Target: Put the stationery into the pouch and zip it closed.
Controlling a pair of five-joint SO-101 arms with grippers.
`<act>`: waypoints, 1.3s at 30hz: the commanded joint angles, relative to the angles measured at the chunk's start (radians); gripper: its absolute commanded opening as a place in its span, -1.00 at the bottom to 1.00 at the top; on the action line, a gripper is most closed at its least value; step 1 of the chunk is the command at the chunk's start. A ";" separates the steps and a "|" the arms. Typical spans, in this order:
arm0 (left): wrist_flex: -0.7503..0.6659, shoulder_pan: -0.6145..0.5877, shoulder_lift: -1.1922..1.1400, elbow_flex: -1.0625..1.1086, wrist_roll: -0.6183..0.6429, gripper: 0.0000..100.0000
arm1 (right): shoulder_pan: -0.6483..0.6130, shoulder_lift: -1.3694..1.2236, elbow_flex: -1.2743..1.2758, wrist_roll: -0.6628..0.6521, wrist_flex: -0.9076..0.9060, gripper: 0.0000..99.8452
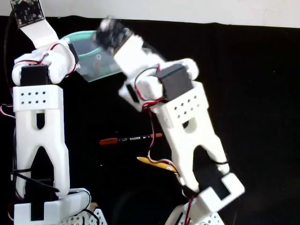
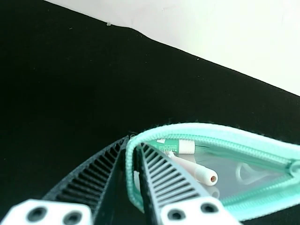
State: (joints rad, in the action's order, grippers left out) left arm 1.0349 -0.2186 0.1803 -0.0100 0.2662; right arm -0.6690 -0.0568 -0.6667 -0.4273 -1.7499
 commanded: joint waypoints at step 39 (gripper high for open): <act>0.069 0.016 -0.004 -0.070 0.005 -0.99 | -0.202 0.059 1.244 -0.124 0.633 -0.63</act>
State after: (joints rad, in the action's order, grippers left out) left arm 1.0948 -0.2156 0.1757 -0.0560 0.2677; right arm -0.8485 -0.0261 0.5623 -0.5424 -1.1653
